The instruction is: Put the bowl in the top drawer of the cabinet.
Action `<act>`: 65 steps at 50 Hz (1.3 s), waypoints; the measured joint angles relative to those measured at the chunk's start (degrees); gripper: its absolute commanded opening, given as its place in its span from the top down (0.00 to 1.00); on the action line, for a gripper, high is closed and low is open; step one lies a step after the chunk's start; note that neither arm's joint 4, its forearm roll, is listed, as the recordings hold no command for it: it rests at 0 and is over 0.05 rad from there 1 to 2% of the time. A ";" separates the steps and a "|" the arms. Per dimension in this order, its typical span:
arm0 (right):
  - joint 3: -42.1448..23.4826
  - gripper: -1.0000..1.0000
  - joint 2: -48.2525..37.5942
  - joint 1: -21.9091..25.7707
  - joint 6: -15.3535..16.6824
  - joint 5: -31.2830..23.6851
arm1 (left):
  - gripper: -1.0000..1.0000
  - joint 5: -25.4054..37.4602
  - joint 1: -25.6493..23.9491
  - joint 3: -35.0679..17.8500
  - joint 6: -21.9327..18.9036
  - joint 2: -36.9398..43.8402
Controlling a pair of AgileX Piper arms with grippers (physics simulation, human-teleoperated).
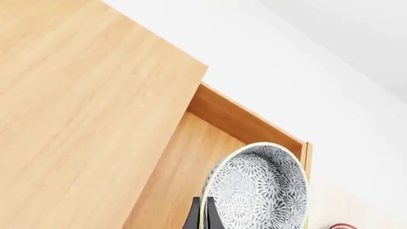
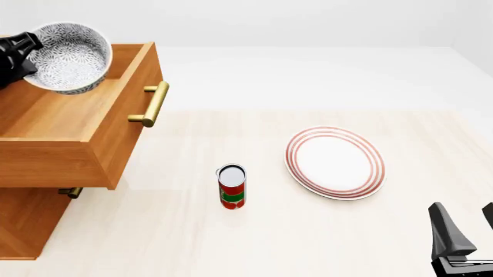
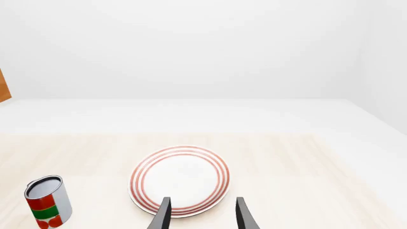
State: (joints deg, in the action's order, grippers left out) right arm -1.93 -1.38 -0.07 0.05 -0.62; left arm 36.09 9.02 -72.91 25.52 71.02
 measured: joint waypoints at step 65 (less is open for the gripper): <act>0.00 0.00 0.00 0.00 0.00 0.00 | 1.00 -1.16 0.45 0.39 -2.54 4.44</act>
State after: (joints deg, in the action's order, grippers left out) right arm -1.93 -1.39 -0.07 0.05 -0.62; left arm 34.93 9.47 -72.52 22.98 75.46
